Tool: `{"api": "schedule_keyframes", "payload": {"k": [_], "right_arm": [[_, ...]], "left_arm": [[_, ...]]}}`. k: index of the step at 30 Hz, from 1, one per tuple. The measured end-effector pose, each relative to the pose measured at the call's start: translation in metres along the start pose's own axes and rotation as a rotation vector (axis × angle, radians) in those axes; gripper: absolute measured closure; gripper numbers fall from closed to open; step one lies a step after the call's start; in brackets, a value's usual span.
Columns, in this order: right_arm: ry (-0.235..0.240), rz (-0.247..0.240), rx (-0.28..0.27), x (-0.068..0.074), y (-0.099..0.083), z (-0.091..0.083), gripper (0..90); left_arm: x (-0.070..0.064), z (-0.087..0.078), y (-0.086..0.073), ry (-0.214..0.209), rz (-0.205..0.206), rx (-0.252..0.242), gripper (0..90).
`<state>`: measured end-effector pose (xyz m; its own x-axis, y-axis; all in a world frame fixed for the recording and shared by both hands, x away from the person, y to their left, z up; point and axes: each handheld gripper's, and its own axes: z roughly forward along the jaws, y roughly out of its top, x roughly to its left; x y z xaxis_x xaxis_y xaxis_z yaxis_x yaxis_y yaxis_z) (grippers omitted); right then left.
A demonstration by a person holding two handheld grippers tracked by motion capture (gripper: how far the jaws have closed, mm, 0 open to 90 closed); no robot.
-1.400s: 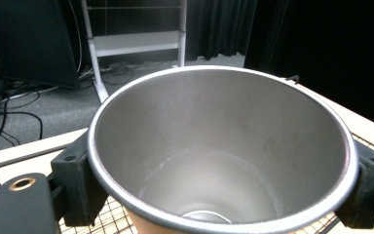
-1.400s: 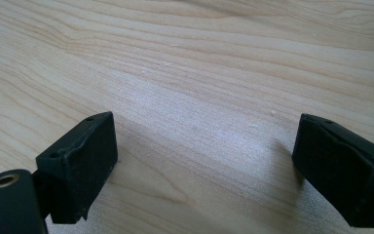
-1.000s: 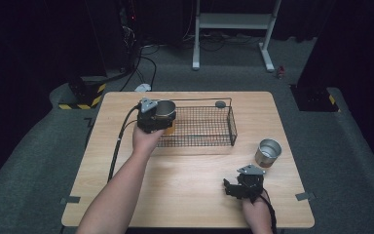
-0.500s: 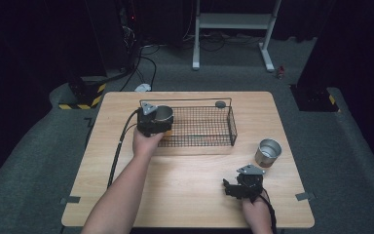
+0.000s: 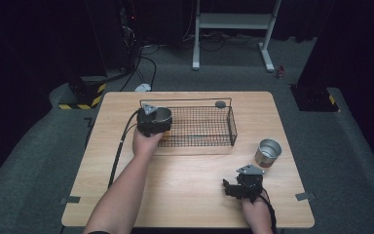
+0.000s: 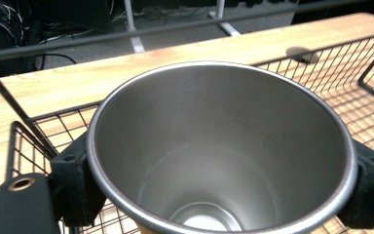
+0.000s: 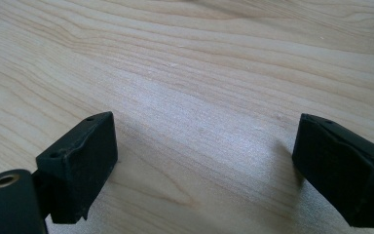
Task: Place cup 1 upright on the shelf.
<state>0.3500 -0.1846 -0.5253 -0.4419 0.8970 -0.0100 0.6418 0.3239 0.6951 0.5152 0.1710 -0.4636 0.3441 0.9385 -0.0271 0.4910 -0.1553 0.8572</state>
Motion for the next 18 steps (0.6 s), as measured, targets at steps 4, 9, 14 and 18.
{"api": "schedule_keyframes", "payload": {"k": [4, 9, 14, 18], "right_arm": [[0.0, 0.0, 0.0, 0.0, 0.0, 0.0, 9.2], [0.003, -0.011, -0.002, -0.0003, -0.0002, -0.0002, 9.2], [0.003, -0.011, -0.002, -0.0003, -0.0002, -0.0002, 9.2], [0.003, -0.011, -0.002, -0.0003, -0.0002, -0.0002, 9.2]], "left_arm": [[-0.0027, 0.0032, -0.0006, -0.006, -0.006, -0.012, 13.3], [-0.0078, 0.0063, -0.0015, -0.006, 0.017, -0.007, 13.2], [-0.0083, 0.0068, -0.0008, -0.005, 0.008, -0.015, 13.2], [-0.0079, 0.0096, 0.0018, 0.003, 0.006, 0.0, 13.2]]}}
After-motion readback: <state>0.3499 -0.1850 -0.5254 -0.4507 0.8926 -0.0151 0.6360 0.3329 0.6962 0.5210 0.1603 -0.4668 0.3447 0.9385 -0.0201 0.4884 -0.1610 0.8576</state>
